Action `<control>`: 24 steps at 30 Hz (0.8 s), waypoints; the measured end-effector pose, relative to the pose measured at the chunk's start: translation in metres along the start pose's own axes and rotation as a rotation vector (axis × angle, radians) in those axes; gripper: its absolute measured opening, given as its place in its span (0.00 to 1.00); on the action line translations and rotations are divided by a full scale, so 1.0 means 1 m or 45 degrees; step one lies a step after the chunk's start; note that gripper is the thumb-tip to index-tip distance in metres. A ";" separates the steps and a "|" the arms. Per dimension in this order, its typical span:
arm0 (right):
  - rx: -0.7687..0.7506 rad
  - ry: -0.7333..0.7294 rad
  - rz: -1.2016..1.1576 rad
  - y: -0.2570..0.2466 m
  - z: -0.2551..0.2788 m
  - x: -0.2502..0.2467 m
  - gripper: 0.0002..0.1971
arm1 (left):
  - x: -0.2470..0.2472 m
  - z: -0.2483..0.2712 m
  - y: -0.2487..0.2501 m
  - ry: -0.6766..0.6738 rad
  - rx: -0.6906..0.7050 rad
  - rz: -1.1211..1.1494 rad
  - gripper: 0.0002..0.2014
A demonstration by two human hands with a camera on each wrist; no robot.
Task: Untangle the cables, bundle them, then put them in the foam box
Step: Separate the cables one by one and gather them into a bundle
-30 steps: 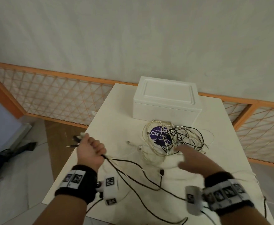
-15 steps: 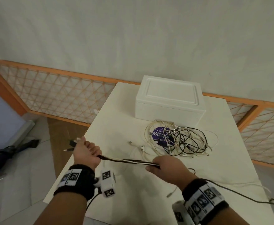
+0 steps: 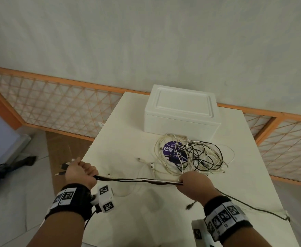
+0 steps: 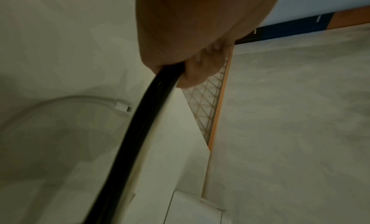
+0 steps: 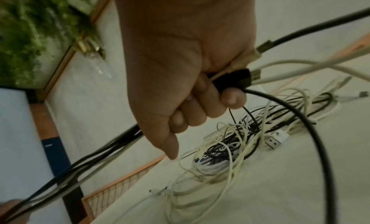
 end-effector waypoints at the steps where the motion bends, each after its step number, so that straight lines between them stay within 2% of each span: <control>1: 0.002 0.003 -0.002 0.001 -0.001 0.000 0.13 | -0.001 -0.001 0.000 0.022 0.005 0.003 0.22; 4: 0.013 0.008 -0.034 0.007 -0.002 0.002 0.10 | -0.006 -0.003 0.000 0.070 0.018 -0.001 0.22; 7: 0.051 -0.005 -0.026 0.017 -0.003 0.004 0.13 | -0.010 -0.006 0.003 0.086 0.026 -0.006 0.22; 12: 0.090 -0.058 -0.038 0.032 0.002 0.007 0.13 | -0.008 -0.010 0.009 0.096 0.052 -0.010 0.21; 17: 0.149 -0.084 -0.021 0.058 0.015 0.005 0.09 | -0.013 -0.011 0.031 0.133 0.098 0.011 0.22; 21: 0.192 -0.035 -0.009 0.067 0.019 0.011 0.15 | -0.019 -0.014 0.041 0.159 0.130 0.003 0.22; 24: 0.251 -0.016 -0.004 0.075 0.022 0.013 0.15 | -0.022 -0.015 0.046 0.186 0.171 -0.118 0.18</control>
Point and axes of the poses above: each hand's wrist, its own z-axis away from the middle knuckle, its own x-axis out of the palm, y = z × x, the point moved 4 cm from there along -z, towards the middle knuckle, and after that the axes turned 4 degrees about -x, right-handed, at the moved point
